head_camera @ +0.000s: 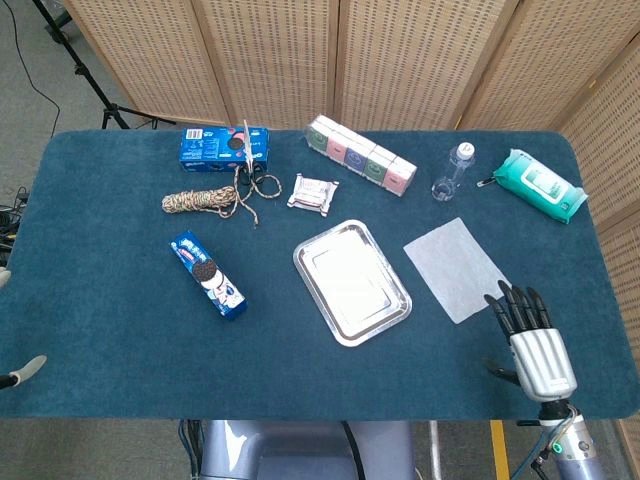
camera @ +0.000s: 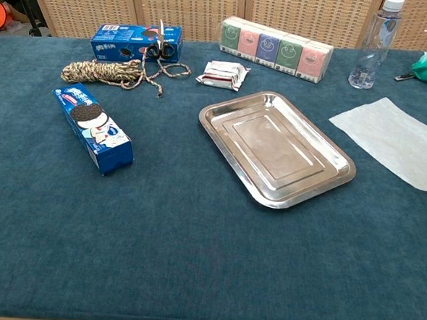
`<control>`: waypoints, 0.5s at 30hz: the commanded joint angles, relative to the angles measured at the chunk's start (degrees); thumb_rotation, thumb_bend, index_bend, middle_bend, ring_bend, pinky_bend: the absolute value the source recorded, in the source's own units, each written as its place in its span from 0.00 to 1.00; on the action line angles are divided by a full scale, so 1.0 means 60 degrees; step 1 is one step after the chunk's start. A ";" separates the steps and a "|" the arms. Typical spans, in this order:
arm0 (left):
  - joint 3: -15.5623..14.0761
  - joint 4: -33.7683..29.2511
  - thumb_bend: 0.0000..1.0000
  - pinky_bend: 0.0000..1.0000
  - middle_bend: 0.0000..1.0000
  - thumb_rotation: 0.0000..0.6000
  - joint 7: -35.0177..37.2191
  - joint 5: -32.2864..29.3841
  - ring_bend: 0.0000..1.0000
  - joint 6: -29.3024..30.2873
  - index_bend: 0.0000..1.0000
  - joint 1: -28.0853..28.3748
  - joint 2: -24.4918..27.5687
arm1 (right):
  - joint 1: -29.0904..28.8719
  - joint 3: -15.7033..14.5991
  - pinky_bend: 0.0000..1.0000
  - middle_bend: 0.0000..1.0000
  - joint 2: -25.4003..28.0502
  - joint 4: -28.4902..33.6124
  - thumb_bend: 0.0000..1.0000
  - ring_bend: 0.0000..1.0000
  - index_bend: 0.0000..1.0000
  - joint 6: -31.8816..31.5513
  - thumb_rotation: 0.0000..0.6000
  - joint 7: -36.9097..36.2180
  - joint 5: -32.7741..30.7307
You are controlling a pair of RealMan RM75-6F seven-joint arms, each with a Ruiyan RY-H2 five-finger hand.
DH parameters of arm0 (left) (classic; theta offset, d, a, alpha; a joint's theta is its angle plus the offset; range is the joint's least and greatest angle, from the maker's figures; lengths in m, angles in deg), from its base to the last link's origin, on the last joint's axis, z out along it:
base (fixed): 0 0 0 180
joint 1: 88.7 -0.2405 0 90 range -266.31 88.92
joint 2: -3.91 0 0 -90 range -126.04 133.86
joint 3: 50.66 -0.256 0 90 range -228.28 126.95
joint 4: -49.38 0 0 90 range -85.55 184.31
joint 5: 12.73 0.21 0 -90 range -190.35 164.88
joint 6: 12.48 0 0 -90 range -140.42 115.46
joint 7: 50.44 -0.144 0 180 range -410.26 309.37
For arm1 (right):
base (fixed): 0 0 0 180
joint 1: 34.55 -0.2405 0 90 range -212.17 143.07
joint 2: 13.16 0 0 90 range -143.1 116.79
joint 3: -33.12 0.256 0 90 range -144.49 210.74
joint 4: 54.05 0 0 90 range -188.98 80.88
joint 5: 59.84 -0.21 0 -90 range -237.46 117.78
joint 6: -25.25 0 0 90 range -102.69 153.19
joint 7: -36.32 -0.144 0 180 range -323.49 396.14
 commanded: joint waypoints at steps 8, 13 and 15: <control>0.0118 -0.0005 0.00 0.00 0.00 1.00 -0.0037 -0.0305 0.00 -0.0011 0.00 0.0013 -0.0030 | -0.1455 0.0515 0.00 0.00 -0.1607 -0.1484 0.09 0.00 0.32 0.1792 1.00 0.0742 -0.0406; 0.0136 0.0000 0.00 0.00 0.00 1.00 -0.0129 -0.0443 0.00 -0.0181 0.00 0.0077 -0.0067 | -0.1769 0.0678 0.00 0.00 -0.2222 -0.2266 0.18 0.00 0.33 0.2098 1.00 0.0726 -0.0740; 0.0145 -0.0009 0.00 0.00 0.00 1.00 -0.0186 -0.0486 0.00 -0.0231 0.00 0.0099 -0.0079 | -0.1863 0.0695 0.00 0.00 -0.2366 -0.2521 0.20 0.00 0.33 0.2200 1.00 0.0808 -0.0820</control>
